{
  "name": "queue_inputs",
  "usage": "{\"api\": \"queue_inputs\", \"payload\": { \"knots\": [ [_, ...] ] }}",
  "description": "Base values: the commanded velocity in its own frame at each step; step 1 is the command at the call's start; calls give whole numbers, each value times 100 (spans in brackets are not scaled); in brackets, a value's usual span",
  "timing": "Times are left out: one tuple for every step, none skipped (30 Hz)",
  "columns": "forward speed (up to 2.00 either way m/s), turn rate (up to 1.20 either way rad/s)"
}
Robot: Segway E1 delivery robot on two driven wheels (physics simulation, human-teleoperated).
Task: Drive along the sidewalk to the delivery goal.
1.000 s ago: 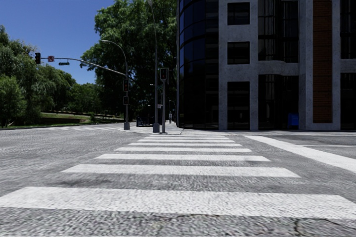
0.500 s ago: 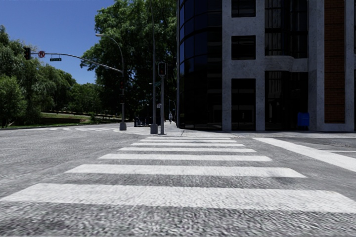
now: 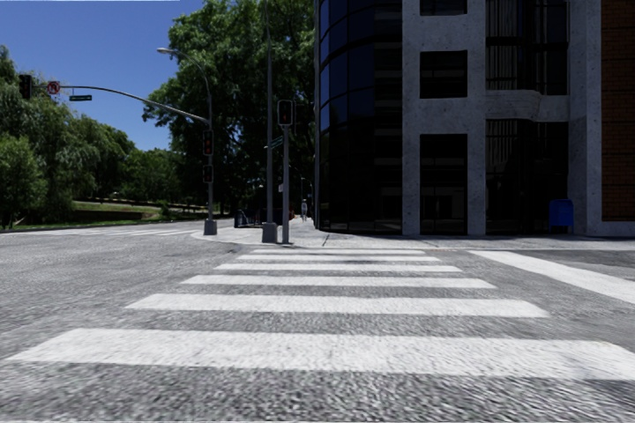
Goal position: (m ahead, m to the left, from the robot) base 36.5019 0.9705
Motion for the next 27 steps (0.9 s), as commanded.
{"api": "queue_inputs", "payload": {
  "knots": [
    [200, 0],
    [200, 0],
    [200, 0],
    [200, 0],
    [200, 0],
    [200, 0],
    [200, 0],
    [200, 0],
    [200, 0],
    [200, 0],
    [200, 0],
    [200, 0],
    [200, 0],
    [200, 0],
    [200, 0],
    [200, 0],
    [200, 0],
    [200, 0],
    [200, 0],
    [200, 0],
    [200, 0],
    [200, 0],
    [200, 0],
    [200, 0],
    [200, 0],
    [200, 0],
    [200, 0]
  ]
}}
